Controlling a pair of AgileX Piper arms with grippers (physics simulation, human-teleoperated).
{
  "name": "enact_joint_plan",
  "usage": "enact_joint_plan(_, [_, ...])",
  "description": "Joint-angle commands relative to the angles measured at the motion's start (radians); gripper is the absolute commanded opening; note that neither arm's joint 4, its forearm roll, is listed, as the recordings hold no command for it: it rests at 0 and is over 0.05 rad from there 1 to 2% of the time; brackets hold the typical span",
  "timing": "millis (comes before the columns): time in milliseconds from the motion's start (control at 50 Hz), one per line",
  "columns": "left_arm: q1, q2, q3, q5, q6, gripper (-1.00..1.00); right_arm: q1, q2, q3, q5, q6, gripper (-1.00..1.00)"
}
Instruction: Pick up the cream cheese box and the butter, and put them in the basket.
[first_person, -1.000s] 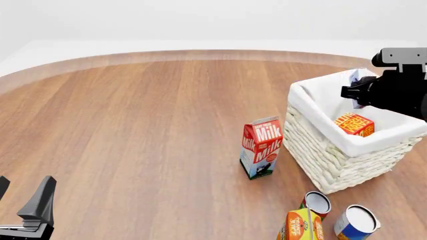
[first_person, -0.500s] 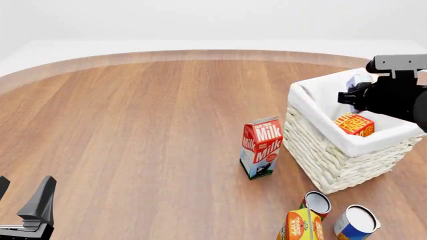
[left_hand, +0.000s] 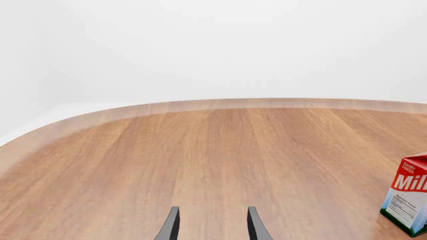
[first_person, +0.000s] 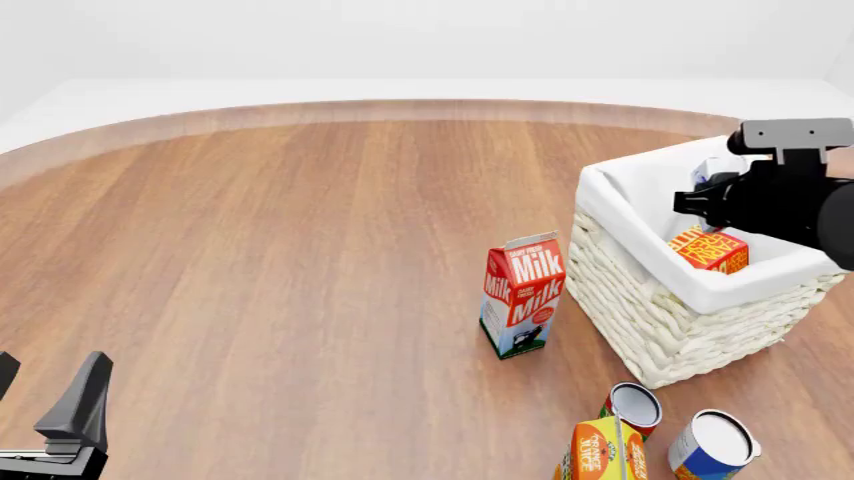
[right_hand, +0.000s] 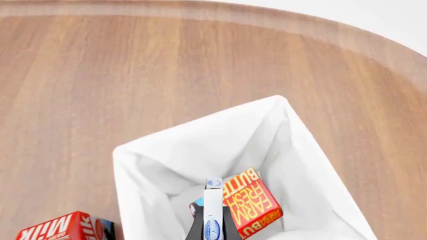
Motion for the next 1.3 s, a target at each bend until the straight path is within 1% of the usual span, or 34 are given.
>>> enact_joint_plan(20, [0.0, 0.0, 0.0, 0.0, 0.0, 1.0, -0.004, 0.009, -0.011, -0.006, 0.004, -1.0])
enact_joint_plan(220, [0.0, 0.0, 0.0, 0.0, 0.0, 1.0, -0.007, 0.017, -0.004, -0.018, 0.007, -1.0])
enact_joint_plan(320, [0.0, 0.0, 0.0, 0.0, 0.0, 1.0, -0.023, 0.014, -0.015, -0.007, 0.002, -1.0])
enact_joint_plan(340, [0.0, 0.0, 0.0, 0.0, 0.0, 1.0, -0.031, 0.013, -0.019, -0.005, -0.004, 1.0])
enact_joint_plan(620, [0.0, 0.0, 0.0, 0.0, 0.0, 1.0, -0.032, -0.004, -0.038, 0.013, -0.005, 1.0])
enact_joint_plan(920, [0.0, 0.0, 0.0, 0.0, 0.0, 1.0, -0.004, -0.041, -0.065, 0.058, -0.005, 1.0])
enact_joint_plan(1020, [0.0, 0.0, 0.0, 0.0, 0.0, 1.0, 0.031, -0.094, -0.089, 0.103, -0.008, 1.0])
enact_joint_plan(1100, [0.0, 0.0, 0.0, 0.0, 0.0, 1.0, 0.09, -0.138, -0.087, 0.125, -0.007, 1.0])
enact_joint_plan(1120, [0.0, 0.0, 0.0, 0.0, 0.0, 1.0, 0.102, -0.145, -0.097, 0.134, -0.005, 1.0])
enact_joint_plan(1140, [0.0, 0.0, 0.0, 0.0, 0.0, 1.0, 0.132, -0.174, -0.131, 0.172, -0.005, 1.0])
enact_joint_plan(1160, [0.0, 0.0, 0.0, 0.0, 0.0, 1.0, 0.132, -0.174, -0.132, 0.173, -0.005, 1.0])
enact_joint_plan(1180, [0.0, 0.0, 0.0, 0.0, 0.0, 1.0, 0.161, -0.192, -0.163, 0.198, -0.009, 1.0])
enact_joint_plan(1240, [0.0, 0.0, 0.0, 0.0, 0.0, 1.0, 0.182, -0.208, -0.188, 0.217, -0.013, 1.0])
enact_joint_plan(1260, [0.0, 0.0, 0.0, 0.0, 0.0, 1.0, 0.214, -0.236, -0.211, 0.24, -0.018, 1.0])
enact_joint_plan(1280, [0.0, 0.0, 0.0, 0.0, 0.0, 1.0, 0.214, -0.236, -0.211, 0.24, -0.018, 1.0])
enact_joint_plan(1300, [0.0, 0.0, 0.0, 0.0, 0.0, 1.0, 0.247, -0.264, -0.234, 0.261, -0.022, 1.0])
